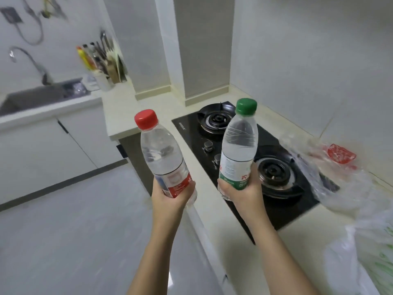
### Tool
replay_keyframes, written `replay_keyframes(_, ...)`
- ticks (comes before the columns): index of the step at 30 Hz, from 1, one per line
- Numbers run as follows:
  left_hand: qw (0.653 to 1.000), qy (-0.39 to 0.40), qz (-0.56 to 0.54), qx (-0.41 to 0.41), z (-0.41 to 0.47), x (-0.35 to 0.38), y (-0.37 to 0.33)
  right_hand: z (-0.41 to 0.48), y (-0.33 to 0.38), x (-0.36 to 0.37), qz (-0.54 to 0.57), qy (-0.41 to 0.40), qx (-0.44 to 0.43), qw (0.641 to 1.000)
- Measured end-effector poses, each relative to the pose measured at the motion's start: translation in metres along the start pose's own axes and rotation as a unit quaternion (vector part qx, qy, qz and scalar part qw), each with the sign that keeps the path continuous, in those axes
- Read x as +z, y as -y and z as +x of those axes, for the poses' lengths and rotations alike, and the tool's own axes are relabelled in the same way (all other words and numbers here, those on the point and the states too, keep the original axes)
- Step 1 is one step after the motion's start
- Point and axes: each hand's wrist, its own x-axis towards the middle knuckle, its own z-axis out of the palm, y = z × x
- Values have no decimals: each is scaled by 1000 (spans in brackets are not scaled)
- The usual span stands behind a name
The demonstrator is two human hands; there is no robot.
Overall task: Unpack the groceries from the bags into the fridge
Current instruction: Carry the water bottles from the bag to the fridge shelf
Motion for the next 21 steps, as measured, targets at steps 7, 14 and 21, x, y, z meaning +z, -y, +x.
replay_keyframes(7, 989, -137, 38, 31, 0, -124, -40, -20, 14, 124, 21, 126, -4, 992)
replay_keyframes(14, 949, -299, 80, 61, -33, -264, -86, -64, 43, 263, 55, 255, 2, 965)
replay_keyframes(21, 890, -434, 96, 102, -104, -367, -123, -129, 61, 371, 76, 396, -10, 915)
